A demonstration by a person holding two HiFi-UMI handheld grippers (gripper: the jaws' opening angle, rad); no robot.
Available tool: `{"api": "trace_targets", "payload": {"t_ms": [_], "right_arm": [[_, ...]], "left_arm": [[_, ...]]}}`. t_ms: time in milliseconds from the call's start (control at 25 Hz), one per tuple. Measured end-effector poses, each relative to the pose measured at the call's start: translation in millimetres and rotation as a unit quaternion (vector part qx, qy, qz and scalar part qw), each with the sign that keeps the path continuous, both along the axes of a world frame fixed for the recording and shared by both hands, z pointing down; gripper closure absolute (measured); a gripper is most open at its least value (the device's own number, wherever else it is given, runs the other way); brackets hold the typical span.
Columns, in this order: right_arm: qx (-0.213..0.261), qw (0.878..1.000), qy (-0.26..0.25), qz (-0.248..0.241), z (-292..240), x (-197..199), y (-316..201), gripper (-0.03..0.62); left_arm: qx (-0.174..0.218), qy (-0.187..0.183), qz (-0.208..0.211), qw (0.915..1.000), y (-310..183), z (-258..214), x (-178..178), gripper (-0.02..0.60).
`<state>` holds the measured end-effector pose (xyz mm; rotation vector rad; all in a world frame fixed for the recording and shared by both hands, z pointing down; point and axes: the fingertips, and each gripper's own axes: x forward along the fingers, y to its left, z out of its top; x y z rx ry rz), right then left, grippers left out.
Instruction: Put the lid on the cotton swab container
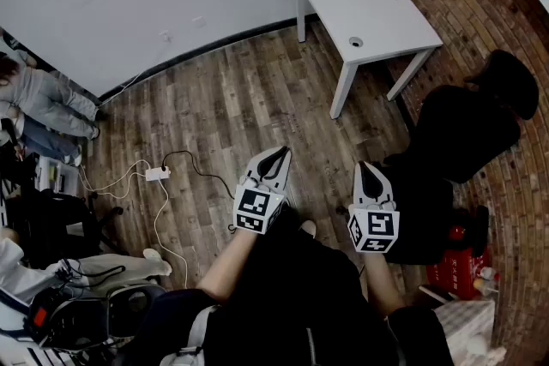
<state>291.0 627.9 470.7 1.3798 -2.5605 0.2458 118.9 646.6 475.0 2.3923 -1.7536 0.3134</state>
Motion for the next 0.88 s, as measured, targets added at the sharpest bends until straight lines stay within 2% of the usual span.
{"api": "trace_targets", "payload": {"t_ms": [160,360,880], "right_arm": [[0.012,1.0,-0.022,0.007,-9.8,-1.0,3.2,0.571],[0.017,1.0,-0.018,0.013,-11.9,-5.8,4.0,0.571],[0.003,0.999,-0.037,-0.006,-6.6,-11.8,20.2,0.571]], "left_arm": [[0.002,0.003,-0.001,1.0,5.0,-1.3,-3.8,0.557],[0.003,0.003,0.001,1.0,6.5,-3.0,-9.8,0.557],[0.001,0.003,-0.008,1.0,17.6,-3.8,-3.1,0.557]]}}
